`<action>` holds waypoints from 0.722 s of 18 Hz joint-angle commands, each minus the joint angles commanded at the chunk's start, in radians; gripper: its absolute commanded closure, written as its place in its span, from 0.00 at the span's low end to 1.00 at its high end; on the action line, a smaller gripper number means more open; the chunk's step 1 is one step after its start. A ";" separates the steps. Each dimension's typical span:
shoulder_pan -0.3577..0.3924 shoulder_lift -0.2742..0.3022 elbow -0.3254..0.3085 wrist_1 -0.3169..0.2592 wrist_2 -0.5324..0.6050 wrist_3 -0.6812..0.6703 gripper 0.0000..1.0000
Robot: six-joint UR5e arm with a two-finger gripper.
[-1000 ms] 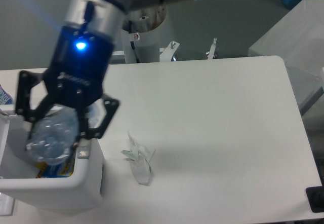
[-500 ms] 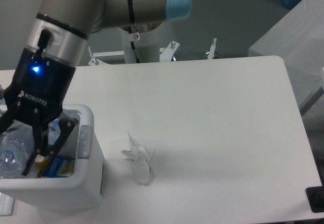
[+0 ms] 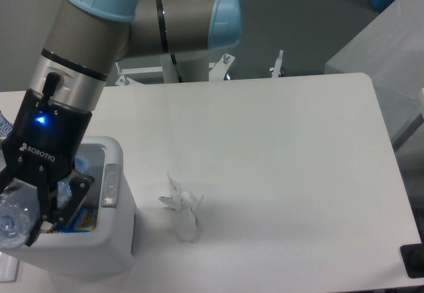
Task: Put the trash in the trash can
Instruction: 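Lower the bottle into the bin and open the gripper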
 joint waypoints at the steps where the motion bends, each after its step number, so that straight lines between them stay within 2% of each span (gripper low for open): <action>1: 0.000 0.002 -0.002 0.000 0.000 0.000 0.35; 13: -0.017 0.008 -0.043 -0.002 0.000 0.003 0.31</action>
